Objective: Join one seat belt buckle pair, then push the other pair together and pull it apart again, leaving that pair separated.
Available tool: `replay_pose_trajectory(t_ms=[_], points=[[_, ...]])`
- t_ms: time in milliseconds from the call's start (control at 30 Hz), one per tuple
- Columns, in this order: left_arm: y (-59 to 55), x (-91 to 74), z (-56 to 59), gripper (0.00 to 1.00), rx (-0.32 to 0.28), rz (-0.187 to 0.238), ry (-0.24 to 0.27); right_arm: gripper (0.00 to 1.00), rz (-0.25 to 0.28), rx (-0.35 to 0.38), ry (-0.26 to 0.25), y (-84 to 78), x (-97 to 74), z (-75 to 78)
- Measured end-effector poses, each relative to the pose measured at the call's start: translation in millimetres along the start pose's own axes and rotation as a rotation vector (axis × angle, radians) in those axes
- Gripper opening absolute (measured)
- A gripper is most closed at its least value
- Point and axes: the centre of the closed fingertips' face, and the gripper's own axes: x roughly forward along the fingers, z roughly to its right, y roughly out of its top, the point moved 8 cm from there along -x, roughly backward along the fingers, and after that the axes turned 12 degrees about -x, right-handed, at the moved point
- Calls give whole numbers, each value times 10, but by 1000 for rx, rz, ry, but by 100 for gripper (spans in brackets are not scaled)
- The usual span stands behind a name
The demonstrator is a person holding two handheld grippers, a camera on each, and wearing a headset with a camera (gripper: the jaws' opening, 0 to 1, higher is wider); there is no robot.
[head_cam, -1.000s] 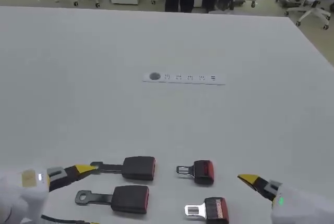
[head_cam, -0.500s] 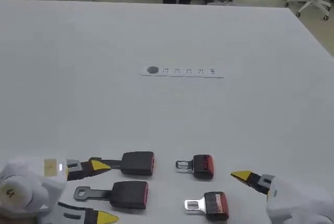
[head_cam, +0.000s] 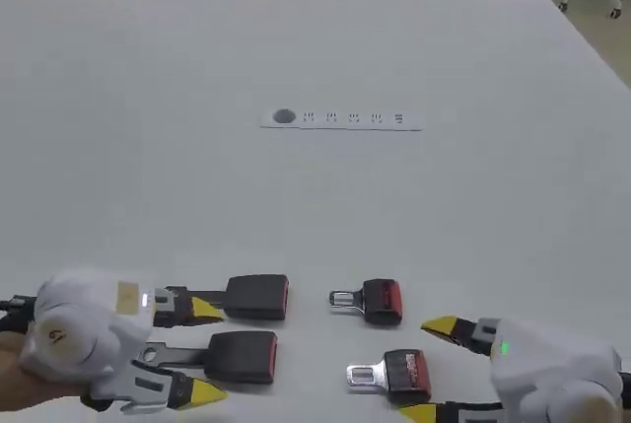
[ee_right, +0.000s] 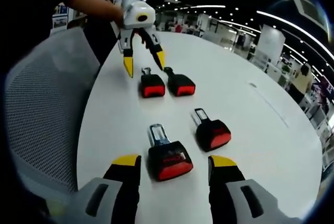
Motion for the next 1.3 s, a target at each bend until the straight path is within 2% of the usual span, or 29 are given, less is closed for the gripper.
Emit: replay_pose_trajectory(t_ms=[267,433,733,833,1167,1300], points=[[11,76,-60,42,51,-49,-29,40,-14,-7,45,-45,54,-5],[16,87,-97,40,58,-68,-47,36,-20,-31,68,-53,94,-1],[16,131,-119,32,95,-114,-87,34,-32,-62,101,-70,110,-7],[-5,150,-132,32,139,-134,-92,33,-39,-74,115,-80,105,-9],[-30,169,-164,32,163,-157,-107,31,-47,-103,137,-91,101,1],[-35,180,-182,32,153,-167,-111,31,-48,-113,149,-92,101,12]])
